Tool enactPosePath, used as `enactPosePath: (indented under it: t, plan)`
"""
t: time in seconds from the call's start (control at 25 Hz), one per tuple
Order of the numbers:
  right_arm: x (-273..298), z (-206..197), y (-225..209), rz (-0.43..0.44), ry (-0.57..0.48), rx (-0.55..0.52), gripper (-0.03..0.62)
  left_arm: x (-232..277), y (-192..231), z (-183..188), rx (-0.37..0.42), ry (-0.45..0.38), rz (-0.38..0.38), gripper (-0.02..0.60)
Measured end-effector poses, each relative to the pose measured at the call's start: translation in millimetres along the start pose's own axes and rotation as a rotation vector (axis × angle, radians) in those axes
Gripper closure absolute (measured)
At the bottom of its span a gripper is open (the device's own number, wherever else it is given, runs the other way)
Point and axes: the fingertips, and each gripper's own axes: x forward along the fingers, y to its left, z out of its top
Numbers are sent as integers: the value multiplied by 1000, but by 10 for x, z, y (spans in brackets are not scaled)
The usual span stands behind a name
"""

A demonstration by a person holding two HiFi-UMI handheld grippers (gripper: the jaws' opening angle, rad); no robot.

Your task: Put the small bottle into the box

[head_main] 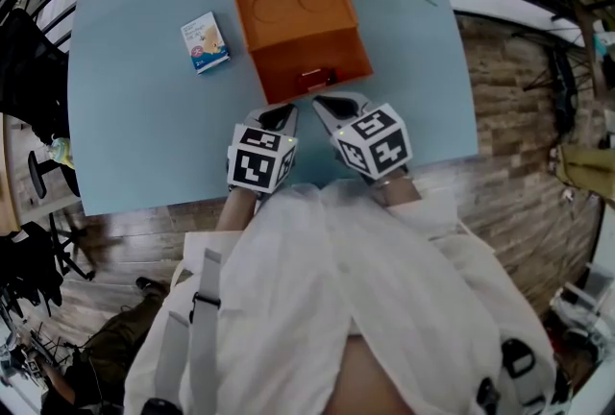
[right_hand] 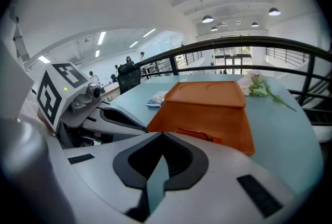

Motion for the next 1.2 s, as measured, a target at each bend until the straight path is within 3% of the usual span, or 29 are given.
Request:
enactPosePath:
  t: [0.4,1.2]
  plan:
    - [49,-124,5,5,47,-7,591,16,0,-21,-5,22,-6,578]
    - [12,-34,-14,11,28,-1,591,-3,-39,44,-10,11,-28,578]
